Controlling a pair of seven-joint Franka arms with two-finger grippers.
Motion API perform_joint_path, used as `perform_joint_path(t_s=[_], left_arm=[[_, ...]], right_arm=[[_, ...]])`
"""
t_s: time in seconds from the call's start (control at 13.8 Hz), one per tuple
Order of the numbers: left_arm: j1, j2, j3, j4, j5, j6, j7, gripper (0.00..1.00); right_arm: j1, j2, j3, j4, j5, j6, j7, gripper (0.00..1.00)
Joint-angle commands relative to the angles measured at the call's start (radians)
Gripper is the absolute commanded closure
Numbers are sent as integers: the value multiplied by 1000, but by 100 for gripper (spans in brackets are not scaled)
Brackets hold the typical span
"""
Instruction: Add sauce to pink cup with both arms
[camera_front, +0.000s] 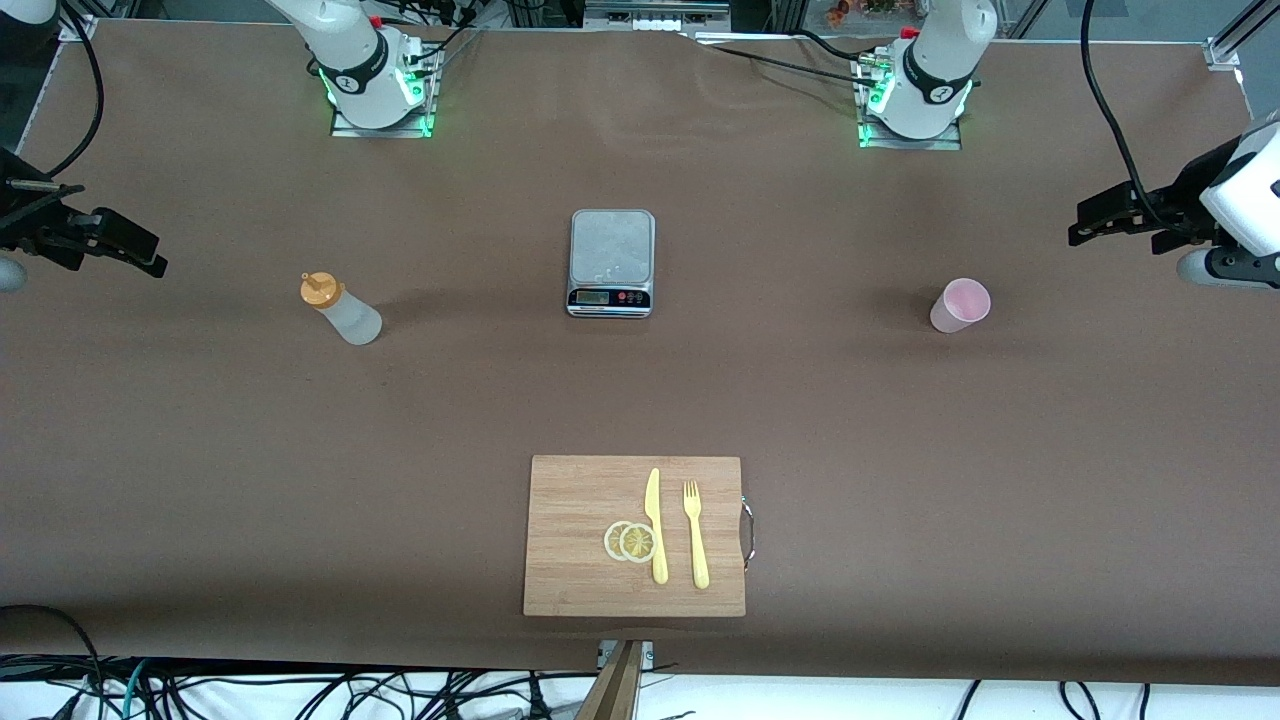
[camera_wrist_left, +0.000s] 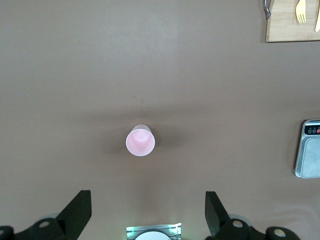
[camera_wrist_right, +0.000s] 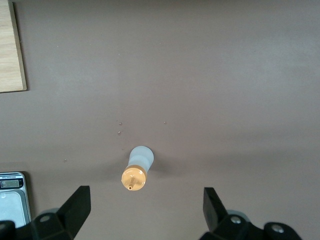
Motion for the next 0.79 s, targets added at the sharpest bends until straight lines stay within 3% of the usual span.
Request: perform_joint_path(t_s=[0.0,0.72], left_arm=[[16,22,-21,27,23,-16,-15,0],[10,34,-25,50,23,-16,-15,0]], right_arm=[[7,-6,-10,6,18,-9,-8,0],[7,-5,-10,8,18,-9,-10,0]])
